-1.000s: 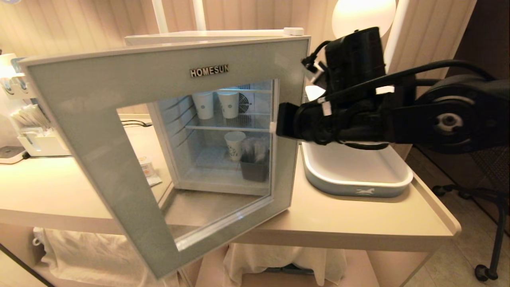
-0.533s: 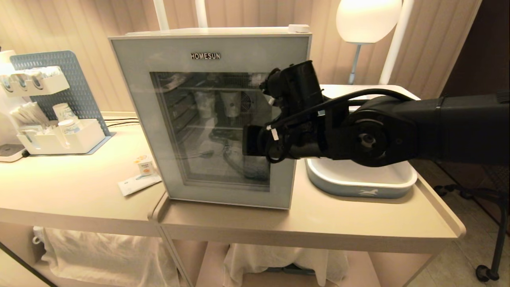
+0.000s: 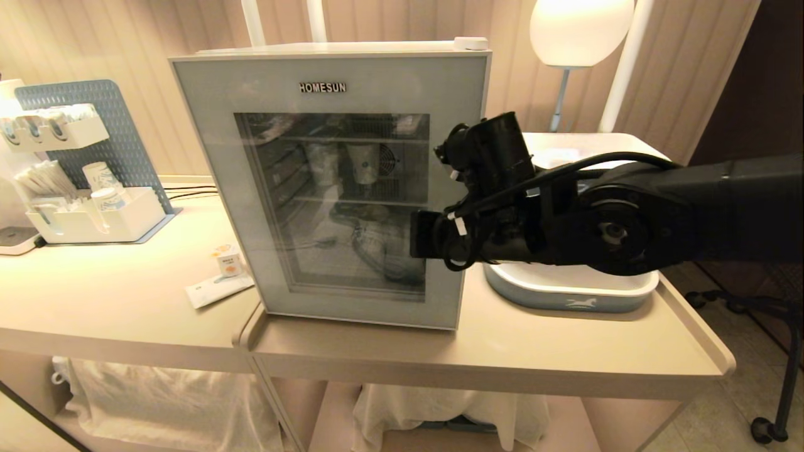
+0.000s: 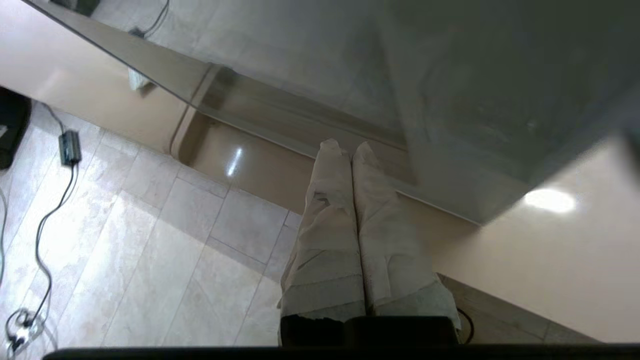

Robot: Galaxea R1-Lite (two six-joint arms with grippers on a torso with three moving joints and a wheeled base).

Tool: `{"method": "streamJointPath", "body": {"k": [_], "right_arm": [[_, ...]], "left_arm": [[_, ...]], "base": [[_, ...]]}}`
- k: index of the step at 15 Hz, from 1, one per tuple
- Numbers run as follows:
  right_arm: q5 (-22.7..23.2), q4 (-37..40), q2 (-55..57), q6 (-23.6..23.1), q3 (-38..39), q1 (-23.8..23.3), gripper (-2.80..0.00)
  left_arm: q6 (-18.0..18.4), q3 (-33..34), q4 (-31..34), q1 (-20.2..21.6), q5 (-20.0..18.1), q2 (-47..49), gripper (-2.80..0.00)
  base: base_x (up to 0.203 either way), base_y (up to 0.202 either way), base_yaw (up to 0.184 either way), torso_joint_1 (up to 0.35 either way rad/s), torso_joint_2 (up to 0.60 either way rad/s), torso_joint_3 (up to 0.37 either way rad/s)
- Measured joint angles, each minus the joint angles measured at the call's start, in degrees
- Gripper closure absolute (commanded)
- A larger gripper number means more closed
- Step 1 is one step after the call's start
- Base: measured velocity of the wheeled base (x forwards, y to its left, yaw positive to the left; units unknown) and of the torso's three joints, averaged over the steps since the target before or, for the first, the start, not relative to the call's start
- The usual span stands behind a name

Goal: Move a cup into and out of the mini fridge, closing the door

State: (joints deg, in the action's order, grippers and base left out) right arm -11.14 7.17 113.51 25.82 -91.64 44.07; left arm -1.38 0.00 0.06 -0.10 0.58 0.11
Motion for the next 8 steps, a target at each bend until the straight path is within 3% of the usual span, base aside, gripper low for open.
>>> {"method": "streamJointPath", "body": {"k": [3, 5, 8], "right_arm": [[-6.5, -0.4, -10.1, -1.6, 6.7, -0.2, 0.0], [-14.6, 1.1, -19.8, -3.8, 11.7, -1.9, 0.0], [-26.1, 2.2, -37.7, -8.9, 21.6, -11.1, 0.0]], "left_arm": [[0.0, 0.0, 0.0, 0.0, 0.0, 0.0, 0.0], [0.0, 0.0, 0.0, 0.0, 0.0, 0.0, 0.0], [0.0, 0.0, 0.0, 0.0, 0.0, 0.0, 0.0]], "base": [[0.0, 0.0, 0.0, 0.0, 0.0, 0.0], [0.0, 0.0, 0.0, 0.0, 0.0, 0.0], [0.0, 0.0, 0.0, 0.0, 0.0, 0.0]]}}
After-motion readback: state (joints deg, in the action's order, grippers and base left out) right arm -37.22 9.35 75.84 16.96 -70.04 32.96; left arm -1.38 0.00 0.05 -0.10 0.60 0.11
